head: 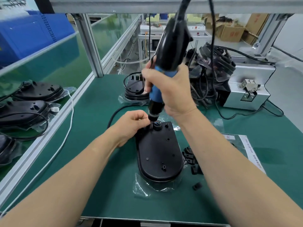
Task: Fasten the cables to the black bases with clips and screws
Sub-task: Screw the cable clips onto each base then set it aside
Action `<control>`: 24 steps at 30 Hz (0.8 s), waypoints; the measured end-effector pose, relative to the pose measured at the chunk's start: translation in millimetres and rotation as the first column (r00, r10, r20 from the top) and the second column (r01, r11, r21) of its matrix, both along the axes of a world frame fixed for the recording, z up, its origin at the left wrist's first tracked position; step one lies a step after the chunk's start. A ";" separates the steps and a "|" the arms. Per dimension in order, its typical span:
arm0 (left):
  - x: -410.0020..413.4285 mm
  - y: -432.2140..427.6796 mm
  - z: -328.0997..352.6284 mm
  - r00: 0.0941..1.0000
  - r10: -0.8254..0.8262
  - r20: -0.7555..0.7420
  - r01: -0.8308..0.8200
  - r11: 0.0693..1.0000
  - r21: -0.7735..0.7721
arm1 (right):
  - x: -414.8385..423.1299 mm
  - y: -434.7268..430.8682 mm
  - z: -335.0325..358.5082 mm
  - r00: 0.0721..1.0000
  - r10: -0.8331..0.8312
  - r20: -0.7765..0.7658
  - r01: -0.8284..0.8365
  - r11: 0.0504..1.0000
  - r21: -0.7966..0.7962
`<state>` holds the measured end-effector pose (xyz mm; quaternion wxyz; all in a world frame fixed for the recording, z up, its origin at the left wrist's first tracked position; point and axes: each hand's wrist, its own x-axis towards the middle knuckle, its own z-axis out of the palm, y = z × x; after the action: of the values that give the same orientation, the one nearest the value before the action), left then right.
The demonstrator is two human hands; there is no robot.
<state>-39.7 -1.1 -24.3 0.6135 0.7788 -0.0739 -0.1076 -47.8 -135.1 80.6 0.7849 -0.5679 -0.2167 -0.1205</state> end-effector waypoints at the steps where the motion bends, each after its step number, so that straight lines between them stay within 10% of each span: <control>1: -0.3 -1.5 -1.8 1.000 0.013 0.015 -0.013 1.000 -0.002 | 1.8 -2.6 4.0 1.000 0.004 0.014 -0.004 0.999 0.032; 24: 0.8 -2.7 -8.0 0.999 0.043 -0.020 -0.045 0.994 -0.097 | -0.8 -5.3 4.0 0.996 -0.045 0.072 0.041 0.997 0.065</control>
<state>-39.0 -3.9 -32.3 0.6535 0.7485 -0.0566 -0.0973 -48.6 -140.4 84.6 0.7912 -0.5425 -0.2292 -0.1649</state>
